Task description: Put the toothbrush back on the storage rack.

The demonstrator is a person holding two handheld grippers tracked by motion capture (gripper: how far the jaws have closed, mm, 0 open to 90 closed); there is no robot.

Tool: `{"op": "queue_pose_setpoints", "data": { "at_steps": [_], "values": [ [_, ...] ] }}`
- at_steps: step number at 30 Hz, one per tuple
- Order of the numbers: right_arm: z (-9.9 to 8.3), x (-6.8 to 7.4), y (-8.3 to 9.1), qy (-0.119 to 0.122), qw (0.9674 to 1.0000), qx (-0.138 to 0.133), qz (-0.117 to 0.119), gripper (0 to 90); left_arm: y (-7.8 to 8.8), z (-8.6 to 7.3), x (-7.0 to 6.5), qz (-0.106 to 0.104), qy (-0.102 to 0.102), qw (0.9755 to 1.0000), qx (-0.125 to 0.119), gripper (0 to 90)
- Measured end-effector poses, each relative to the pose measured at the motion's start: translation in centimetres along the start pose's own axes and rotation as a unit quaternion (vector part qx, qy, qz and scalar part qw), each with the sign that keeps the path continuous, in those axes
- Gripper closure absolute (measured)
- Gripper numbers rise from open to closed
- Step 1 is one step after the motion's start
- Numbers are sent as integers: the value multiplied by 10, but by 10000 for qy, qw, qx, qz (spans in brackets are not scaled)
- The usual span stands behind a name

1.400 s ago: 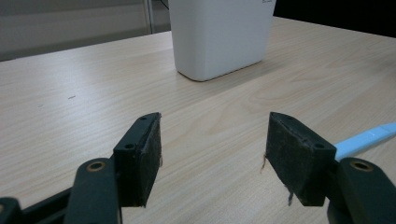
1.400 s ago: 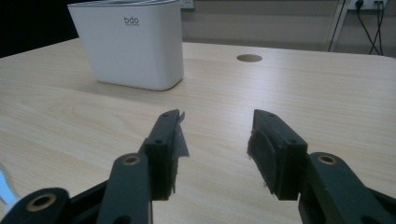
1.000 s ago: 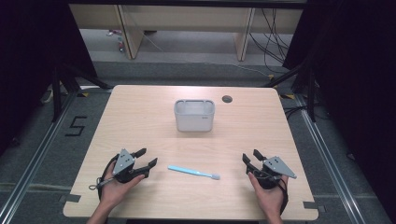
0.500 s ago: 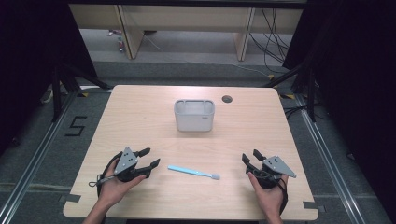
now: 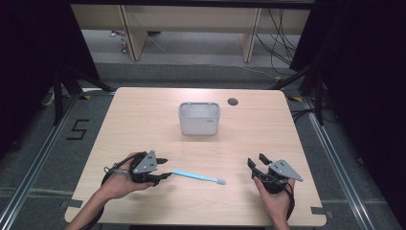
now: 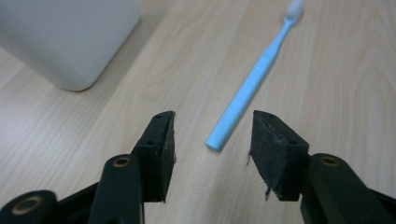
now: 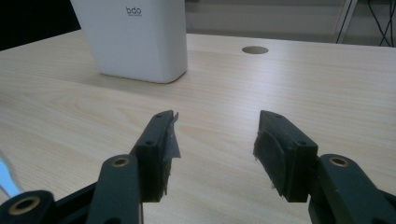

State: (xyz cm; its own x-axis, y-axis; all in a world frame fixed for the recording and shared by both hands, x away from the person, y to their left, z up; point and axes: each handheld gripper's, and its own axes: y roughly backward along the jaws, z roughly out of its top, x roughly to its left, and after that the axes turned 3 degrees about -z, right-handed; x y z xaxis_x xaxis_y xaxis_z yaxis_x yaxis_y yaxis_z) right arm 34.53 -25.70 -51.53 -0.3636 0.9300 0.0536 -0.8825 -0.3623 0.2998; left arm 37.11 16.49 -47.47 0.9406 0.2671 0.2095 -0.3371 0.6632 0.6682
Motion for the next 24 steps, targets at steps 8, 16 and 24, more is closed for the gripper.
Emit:
{"op": "queue_pose_setpoints", "data": {
  "at_steps": [8,16,24],
  "values": [
    [1,0,0,22,9998,173,58,466,-14,25,8,-688,-955,9888,918,547],
    [1,-1,-1,23,9999,118,51,465,-42,41,9,-1275,-1776,9619,1639,601],
    [1,-2,-1,73,9998,145,61,466,-67,53,15,-1581,-1928,9482,1970,631]
  ]
}}
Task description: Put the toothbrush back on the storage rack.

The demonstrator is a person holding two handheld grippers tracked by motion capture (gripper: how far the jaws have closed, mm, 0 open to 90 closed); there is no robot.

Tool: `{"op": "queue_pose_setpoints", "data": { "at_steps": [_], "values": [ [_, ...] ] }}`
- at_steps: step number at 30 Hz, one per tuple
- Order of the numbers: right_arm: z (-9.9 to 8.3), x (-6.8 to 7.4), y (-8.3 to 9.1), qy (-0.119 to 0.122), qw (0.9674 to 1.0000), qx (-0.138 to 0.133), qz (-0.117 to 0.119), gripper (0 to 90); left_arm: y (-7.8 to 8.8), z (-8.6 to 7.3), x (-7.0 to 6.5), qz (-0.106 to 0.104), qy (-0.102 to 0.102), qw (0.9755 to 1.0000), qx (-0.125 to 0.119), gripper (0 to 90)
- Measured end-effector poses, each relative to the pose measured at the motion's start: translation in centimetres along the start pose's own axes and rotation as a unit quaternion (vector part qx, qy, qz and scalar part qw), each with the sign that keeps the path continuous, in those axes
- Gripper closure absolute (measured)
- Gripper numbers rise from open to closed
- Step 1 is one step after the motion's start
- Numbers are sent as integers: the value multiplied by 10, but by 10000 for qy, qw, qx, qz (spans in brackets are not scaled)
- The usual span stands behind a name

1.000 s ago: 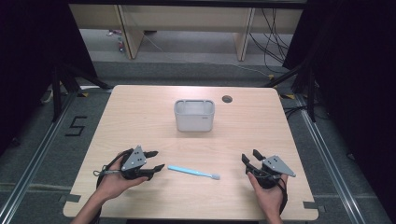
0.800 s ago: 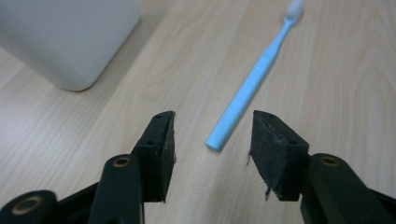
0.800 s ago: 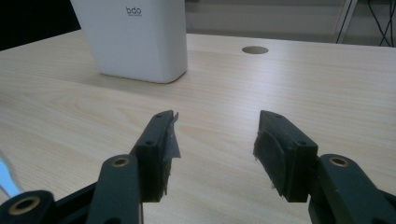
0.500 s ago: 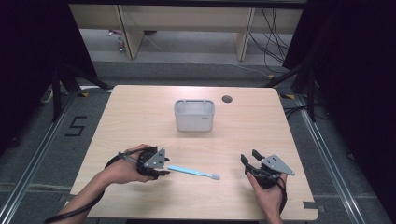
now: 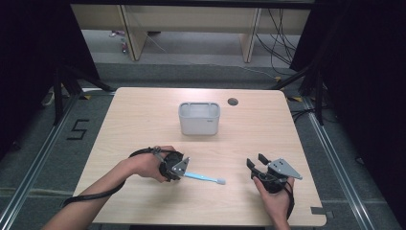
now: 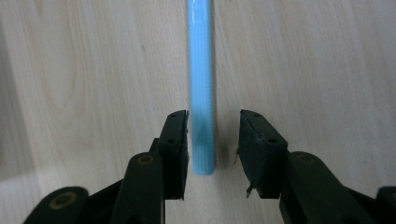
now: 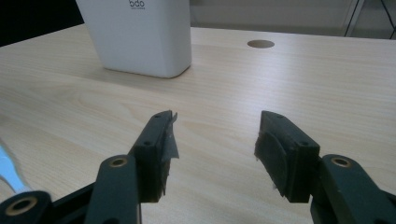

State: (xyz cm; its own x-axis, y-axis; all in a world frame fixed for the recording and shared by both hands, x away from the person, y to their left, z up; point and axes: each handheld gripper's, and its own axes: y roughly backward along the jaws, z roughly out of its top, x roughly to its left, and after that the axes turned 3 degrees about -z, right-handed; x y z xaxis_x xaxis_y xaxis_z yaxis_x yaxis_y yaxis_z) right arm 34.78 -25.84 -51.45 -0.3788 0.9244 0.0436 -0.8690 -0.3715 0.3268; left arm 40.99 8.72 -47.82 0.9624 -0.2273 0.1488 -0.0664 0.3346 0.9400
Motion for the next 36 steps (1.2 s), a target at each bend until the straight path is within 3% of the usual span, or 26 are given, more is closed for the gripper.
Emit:
{"op": "queue_pose_setpoints", "data": {
  "at_steps": [2,5,12,13,18,24,26,36],
  "values": [
    [1,0,2,18,9999,125,-53,465,-1,4,3,-61,-44,10000,50,641],
    [0,0,1,-8,10000,21,-27,465,-3,8,5,-144,-83,9998,85,648],
    [1,0,2,7,9999,127,-34,465,-7,16,15,-329,-154,9991,214,683],
    [1,3,2,-209,9996,189,-12,465,-9,17,17,-382,-155,9988,266,690],
    [0,3,1,-236,9997,105,22,464,-10,18,19,-483,-125,9982,329,697],
    [0,0,-1,44,10000,15,-31,464,-11,22,21,-564,-153,9973,442,702],
    [0,1,-1,-67,10000,71,20,463,-11,24,21,-610,-184,9968,480,704],
    [0,0,-1,-24,9999,99,73,461,-14,33,25,-828,-345,9927,800,732]
  ]
}}
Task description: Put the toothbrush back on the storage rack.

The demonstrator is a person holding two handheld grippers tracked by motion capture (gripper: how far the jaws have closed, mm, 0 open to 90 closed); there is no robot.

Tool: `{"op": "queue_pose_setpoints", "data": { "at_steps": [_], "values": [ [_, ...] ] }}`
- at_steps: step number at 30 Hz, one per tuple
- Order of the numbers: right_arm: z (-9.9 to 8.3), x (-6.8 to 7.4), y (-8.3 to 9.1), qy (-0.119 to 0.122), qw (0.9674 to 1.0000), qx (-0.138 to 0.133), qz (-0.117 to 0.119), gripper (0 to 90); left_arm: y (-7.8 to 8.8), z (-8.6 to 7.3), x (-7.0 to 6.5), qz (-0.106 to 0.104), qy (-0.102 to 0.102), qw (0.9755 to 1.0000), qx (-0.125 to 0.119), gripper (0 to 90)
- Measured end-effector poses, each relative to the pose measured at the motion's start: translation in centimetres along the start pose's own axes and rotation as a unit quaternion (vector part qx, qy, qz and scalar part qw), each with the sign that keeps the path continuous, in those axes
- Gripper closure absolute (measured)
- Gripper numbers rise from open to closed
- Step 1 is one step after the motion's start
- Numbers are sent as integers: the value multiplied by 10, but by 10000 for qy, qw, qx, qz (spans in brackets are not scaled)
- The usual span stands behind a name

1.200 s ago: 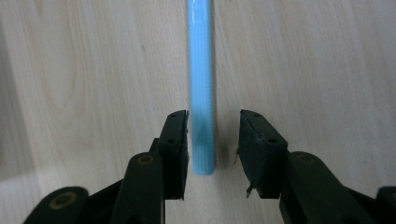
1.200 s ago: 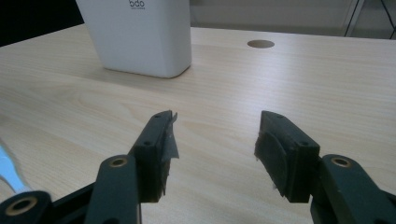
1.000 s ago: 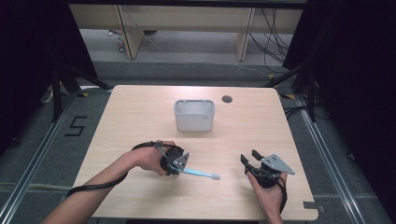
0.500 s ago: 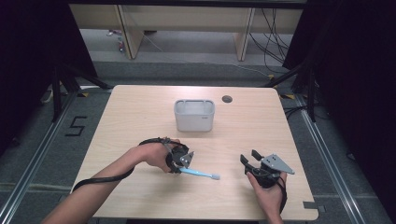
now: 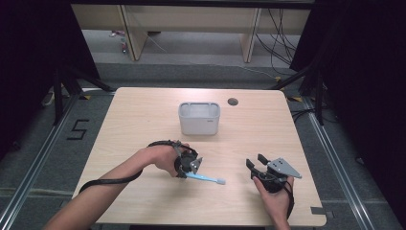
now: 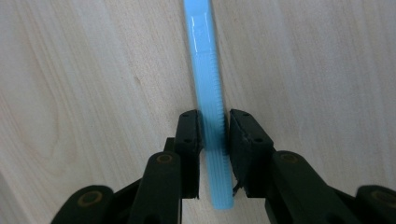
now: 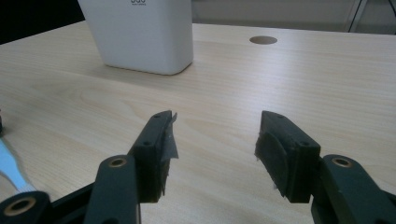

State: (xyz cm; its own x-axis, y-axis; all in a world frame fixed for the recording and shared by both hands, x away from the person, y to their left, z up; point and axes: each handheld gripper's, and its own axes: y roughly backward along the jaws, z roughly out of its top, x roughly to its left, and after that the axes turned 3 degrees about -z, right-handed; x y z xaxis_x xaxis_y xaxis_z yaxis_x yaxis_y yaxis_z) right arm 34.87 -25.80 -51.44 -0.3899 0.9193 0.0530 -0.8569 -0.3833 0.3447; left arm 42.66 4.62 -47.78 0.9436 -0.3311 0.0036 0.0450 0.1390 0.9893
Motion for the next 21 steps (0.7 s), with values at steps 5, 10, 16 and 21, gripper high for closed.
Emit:
{"op": "queue_pose_setpoints", "data": {
  "at_steps": [5,10,16,21],
  "values": [
    [0,1,1,-56,10000,70,3,459,0,4,5,-174,-10,9997,150,740],
    [1,0,1,-21,9999,126,-45,456,-1,8,7,-265,-24,9992,297,750],
    [1,-1,1,45,9999,98,-46,455,-1,9,7,-305,26,9990,317,784],
    [1,0,1,5,9999,121,-33,455,0,7,7,-186,56,9992,340,788]
  ]
}}
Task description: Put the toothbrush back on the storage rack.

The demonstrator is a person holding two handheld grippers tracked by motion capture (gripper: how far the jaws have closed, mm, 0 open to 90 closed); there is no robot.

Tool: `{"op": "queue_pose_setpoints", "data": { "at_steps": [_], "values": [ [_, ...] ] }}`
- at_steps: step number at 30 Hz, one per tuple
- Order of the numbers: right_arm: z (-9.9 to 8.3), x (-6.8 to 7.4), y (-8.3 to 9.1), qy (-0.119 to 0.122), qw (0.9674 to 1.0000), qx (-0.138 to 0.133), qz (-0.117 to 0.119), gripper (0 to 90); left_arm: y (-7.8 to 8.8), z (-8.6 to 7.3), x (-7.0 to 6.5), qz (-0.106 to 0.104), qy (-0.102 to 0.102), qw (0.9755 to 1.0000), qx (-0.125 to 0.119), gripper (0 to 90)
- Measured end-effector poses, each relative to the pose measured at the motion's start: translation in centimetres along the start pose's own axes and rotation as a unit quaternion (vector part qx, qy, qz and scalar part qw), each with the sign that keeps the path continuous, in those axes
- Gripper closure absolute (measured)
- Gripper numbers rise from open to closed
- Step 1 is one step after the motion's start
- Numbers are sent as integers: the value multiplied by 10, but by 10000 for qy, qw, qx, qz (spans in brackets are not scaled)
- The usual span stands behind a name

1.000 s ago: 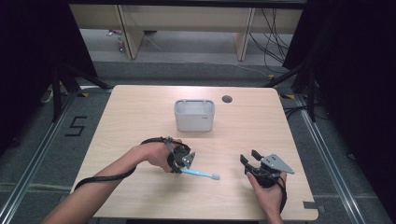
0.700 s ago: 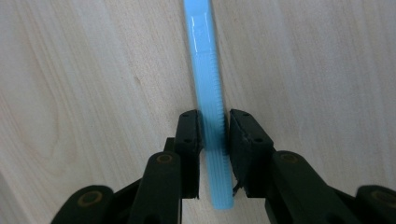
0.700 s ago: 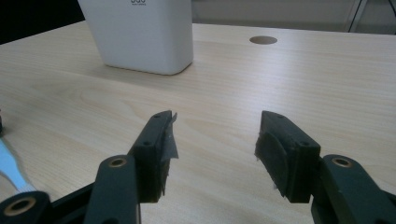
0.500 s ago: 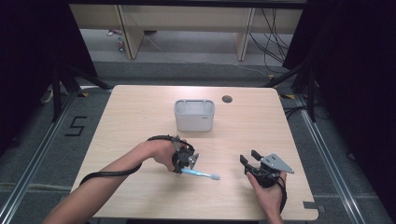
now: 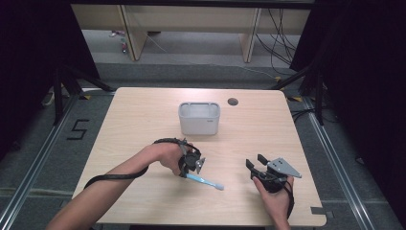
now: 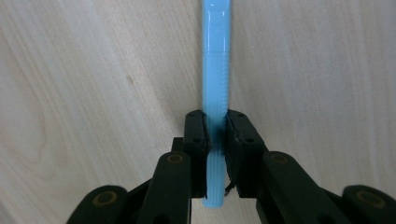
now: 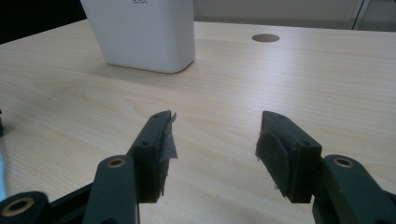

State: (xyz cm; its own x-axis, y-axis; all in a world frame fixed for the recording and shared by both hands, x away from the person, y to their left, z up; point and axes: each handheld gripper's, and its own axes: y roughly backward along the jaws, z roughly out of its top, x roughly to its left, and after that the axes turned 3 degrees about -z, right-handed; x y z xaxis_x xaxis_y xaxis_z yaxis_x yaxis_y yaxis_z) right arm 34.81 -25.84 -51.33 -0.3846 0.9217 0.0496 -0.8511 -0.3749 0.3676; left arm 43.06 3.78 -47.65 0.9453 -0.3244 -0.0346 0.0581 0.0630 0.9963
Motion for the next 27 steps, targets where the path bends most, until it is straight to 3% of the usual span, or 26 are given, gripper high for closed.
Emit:
{"op": "queue_pose_setpoints", "data": {
  "at_steps": [7,9,12,13,16,17,21,23,24,26,27],
  "values": [
    [0,1,-1,-105,9999,4,130,456,10,-6,-5,134,168,9992,-339,788],
    [0,0,0,14,10000,-3,34,456,12,-7,-7,160,231,9987,-424,788],
    [-1,1,-1,-10,10000,-68,43,456,14,-9,-10,246,223,9984,-462,789],
    [-1,1,-1,-7,10000,-72,42,456,14,-11,-12,273,329,9972,-609,789],
    [-1,1,-1,-26,10000,-70,41,455,16,-13,-13,308,380,9963,-701,789],
    [-1,3,0,-179,9998,-31,61,455,17,-15,-14,308,428,9958,-745,789],
    [-1,0,-1,-47,10000,-53,45,455,20,-22,-19,404,536,9938,-891,789],
    [0,1,-1,-29,10000,-52,39,454,23,-26,-23,500,633,9911,-1058,789],
    [-1,4,0,-198,9998,16,-3,454,23,-26,-23,500,633,9911,-1058,789],
    [-1,2,-1,-128,9999,-4,24,454,23,-30,-25,549,691,9896,-1132,788],
    [0,2,-1,-126,9999,11,68,453,23,-33,-27,588,787,9873,-1250,789]
  ]
}}
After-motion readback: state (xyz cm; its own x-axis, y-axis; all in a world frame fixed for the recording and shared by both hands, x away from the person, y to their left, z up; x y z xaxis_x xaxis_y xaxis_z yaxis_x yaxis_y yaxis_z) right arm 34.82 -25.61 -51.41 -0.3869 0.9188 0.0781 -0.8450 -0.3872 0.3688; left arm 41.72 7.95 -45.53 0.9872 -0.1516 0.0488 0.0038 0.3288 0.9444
